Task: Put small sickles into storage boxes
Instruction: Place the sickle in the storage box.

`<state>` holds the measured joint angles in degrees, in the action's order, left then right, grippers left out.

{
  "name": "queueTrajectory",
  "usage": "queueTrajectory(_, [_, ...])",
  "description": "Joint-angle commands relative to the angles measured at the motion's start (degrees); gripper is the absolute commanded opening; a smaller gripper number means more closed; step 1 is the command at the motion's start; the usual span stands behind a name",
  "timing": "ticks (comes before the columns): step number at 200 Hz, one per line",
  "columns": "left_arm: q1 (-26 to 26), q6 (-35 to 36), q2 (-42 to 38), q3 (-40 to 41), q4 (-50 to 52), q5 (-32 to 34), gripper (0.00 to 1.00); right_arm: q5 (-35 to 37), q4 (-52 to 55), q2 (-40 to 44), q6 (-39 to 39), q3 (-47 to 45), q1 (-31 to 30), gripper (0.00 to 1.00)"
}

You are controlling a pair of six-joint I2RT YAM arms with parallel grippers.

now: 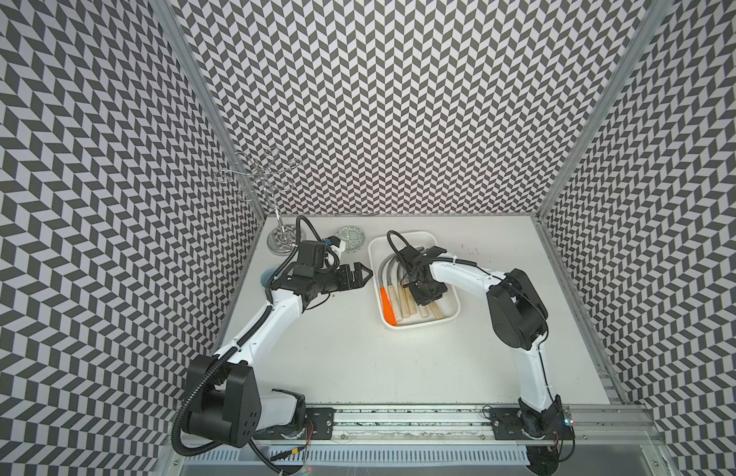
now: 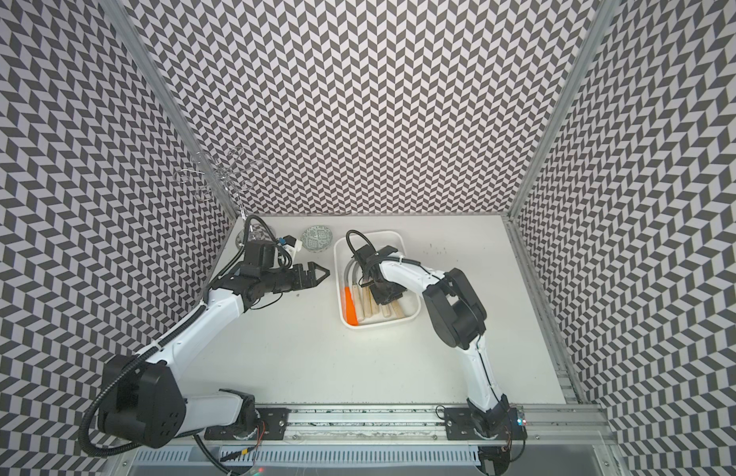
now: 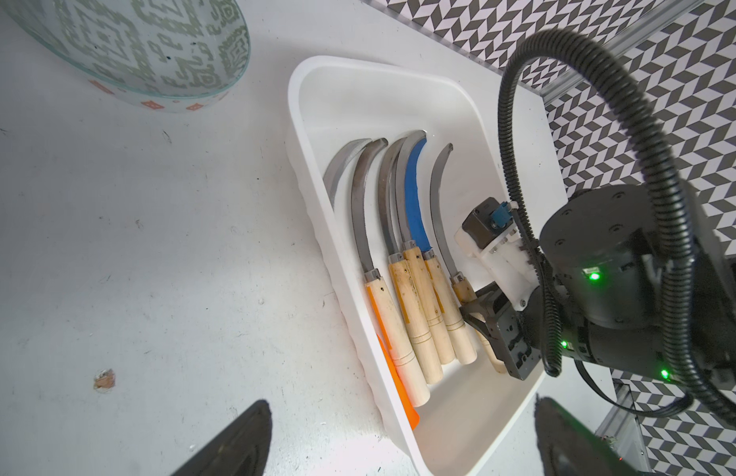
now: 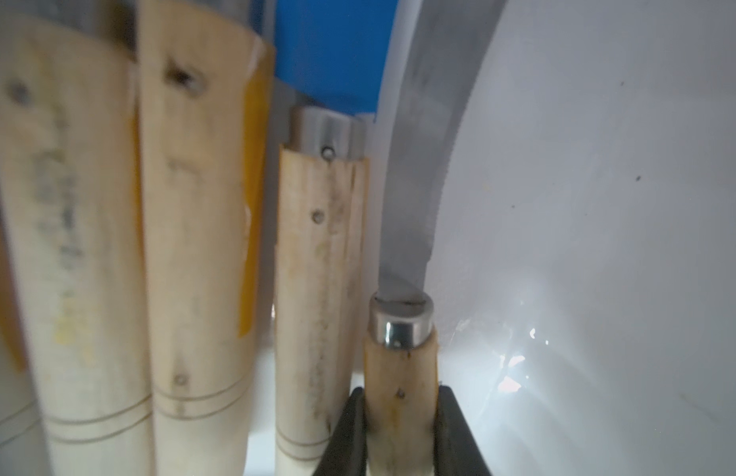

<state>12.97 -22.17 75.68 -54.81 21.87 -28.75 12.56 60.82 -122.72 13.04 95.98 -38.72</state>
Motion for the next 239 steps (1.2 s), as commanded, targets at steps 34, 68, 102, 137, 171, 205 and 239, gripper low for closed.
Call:
queueTrajectory(34, [-0.40, -0.06, 0.12, 0.62, -1.32, -0.75, 1.00, -0.58, -0.17, -0.61, -0.29, -0.58, 0.05, 0.20])
queueTrajectory(68, [-0.41, -0.06, 0.05, 0.64, -1.30, -0.78, 1.00, -0.43, -0.13, -0.20, -0.02, -0.65, 0.17, 0.24])
queueTrajectory(102, [-0.41, -0.09, 0.02, 0.66, -1.30, -0.67, 1.00, -0.29, -0.08, 0.24, 0.21, -0.97, 0.48, 0.24])
queueTrajectory(137, [-0.41, -0.11, 0.03, 0.64, -1.30, -0.70, 1.00, -0.33, -0.17, 0.33, 0.44, -1.15, 0.74, 0.26])
queueTrajectory(171, [-0.40, -0.06, 0.04, 0.61, -1.30, -0.67, 1.00, -0.33, -0.22, 0.76, 0.56, -1.24, 0.89, 0.30])
queueTrajectory(205, [-0.40, -0.06, 0.01, 0.61, -1.26, -0.69, 1.00, -0.21, -0.17, 0.96, 0.61, -1.28, 1.08, 0.31])
queueTrajectory(239, [-0.40, -0.01, -0.01, 0.61, -1.24, -0.60, 1.00, -0.10, -0.17, 1.24, 0.86, -1.16, 1.19, 0.32])
